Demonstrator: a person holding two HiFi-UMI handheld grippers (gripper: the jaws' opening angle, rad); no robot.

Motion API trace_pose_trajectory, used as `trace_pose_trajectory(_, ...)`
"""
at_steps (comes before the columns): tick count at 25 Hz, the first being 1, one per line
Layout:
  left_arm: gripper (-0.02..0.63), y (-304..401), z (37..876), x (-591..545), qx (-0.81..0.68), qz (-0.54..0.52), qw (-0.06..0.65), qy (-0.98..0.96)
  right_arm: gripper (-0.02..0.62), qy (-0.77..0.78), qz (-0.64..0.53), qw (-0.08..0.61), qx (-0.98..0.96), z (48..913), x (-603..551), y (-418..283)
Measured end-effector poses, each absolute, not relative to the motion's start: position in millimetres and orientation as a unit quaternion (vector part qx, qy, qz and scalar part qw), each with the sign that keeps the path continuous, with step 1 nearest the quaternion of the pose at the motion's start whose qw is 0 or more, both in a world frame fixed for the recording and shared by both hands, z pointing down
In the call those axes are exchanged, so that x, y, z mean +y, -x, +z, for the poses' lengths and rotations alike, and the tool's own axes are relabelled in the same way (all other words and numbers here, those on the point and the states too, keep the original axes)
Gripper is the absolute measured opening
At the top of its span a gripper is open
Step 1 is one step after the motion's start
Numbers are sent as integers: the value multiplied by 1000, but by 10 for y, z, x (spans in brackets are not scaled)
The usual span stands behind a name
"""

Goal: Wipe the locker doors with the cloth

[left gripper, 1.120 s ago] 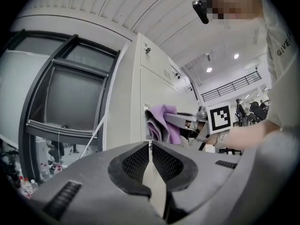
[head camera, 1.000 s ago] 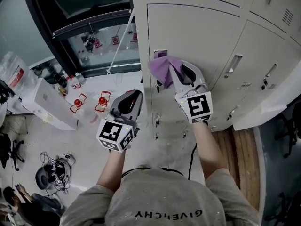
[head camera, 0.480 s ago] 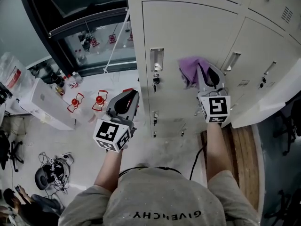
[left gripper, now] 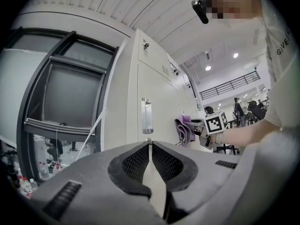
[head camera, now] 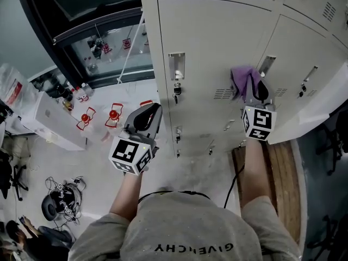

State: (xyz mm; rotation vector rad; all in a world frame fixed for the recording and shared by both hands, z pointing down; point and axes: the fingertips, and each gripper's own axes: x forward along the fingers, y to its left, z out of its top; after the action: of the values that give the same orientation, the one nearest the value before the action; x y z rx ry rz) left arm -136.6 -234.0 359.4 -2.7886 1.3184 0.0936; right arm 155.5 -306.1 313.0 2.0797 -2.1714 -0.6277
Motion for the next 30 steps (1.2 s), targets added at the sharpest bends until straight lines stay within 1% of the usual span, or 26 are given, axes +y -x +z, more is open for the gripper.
trace_pose_trajectory(3,18,1391,3608,-2335,430,30,27,902,57,-677,-204,18,-707,3218,-3013,-1403)
trace_pose_trajectory(8,18,1451,3615,-2331,437,30,27,899,57,-629,-200,21,-751,3549,-3000,-796)
trace_pose_trajectory(13,18,1559,3625,-2326,448,30,27,893,57,-564,-197,45,-801,3839,-2993,-69)
trace_pose_trajectory(21,18,1678,3641,-2319,458,32,25,888,57,-476,-203,99,-850,4153,-2969,811)
trace_pose_trajectory(25,18,1665,3649,-2319,457,32,25,888,57,-451,-218,113,-858,4175,-2978,1001)
trace_pose_trajectory(30,18,1640,3659,-2320,456,31,25,889,60,-457,-232,125,-850,4175,-3008,809)
